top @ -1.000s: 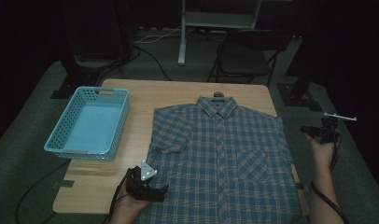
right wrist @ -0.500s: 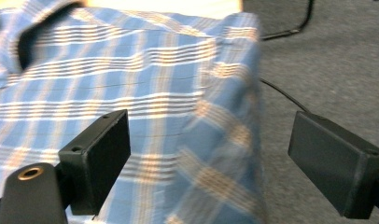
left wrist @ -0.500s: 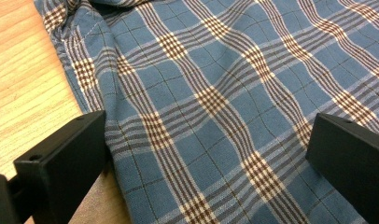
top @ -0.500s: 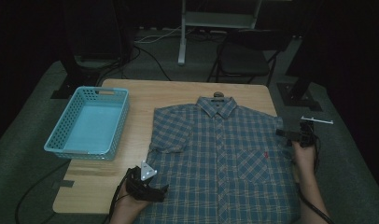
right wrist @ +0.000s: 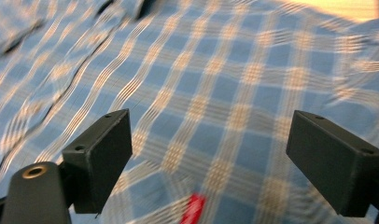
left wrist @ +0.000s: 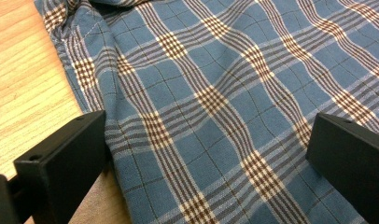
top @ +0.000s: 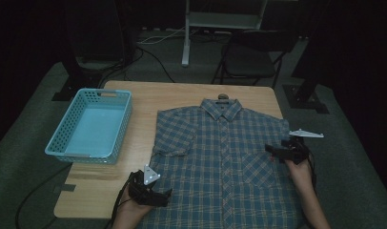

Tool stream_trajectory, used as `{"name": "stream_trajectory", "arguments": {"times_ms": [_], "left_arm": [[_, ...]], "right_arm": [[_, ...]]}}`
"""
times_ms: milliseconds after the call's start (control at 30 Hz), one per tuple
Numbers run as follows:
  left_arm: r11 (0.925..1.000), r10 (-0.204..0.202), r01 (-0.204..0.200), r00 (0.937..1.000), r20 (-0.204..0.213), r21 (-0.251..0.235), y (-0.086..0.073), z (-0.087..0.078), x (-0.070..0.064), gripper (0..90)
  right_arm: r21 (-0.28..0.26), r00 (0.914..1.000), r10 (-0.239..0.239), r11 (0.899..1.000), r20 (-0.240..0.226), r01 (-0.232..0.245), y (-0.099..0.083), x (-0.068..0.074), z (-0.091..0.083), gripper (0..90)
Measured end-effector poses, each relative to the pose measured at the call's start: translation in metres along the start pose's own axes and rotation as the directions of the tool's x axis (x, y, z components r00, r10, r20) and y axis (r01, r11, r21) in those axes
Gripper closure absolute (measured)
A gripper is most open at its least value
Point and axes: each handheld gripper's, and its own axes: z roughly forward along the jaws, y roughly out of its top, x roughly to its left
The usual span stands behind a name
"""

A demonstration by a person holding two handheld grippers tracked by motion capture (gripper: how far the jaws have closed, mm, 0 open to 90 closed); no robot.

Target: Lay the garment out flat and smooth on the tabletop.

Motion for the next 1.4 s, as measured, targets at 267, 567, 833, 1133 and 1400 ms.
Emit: {"name": "stream_trajectory", "arguments": {"times_ms": [267,567,833,1133,1400], "left_arm": [[1.0000,0.000,0.000,1.0000,0.000,0.001,0.000,0.000,0.000,0.3],[1.0000,-0.003,0.003,1.0000,0.000,0.000,0.000,0.000,0.000,0.3],[1.0000,0.006,-0.006,1.0000,0.005,0.000,0.000,0.000,-0.001,0.3],[1.0000,0.008,-0.008,0.9999,0.008,0.002,0.000,-0.001,-0.001,0.3],[0.9999,0.010,-0.010,0.9999,0.010,0.002,0.000,0.000,-0.001,0.3]], "right_arm": [[-0.010,0.9903,-0.139,0.990,-0.014,0.138,-0.022,0.036,-0.005,14.7],[0.000,0.9701,-0.220,0.975,-0.103,0.221,-0.051,0.061,-0.022,12.9],[0.027,0.9716,-0.218,0.975,-0.092,0.221,-0.075,0.068,-0.036,13.2],[0.028,0.9715,-0.234,0.972,-0.038,0.235,-0.094,0.068,-0.050,13.7],[0.037,0.9699,-0.243,0.969,-0.021,0.243,-0.110,0.066,-0.062,13.8]]}}
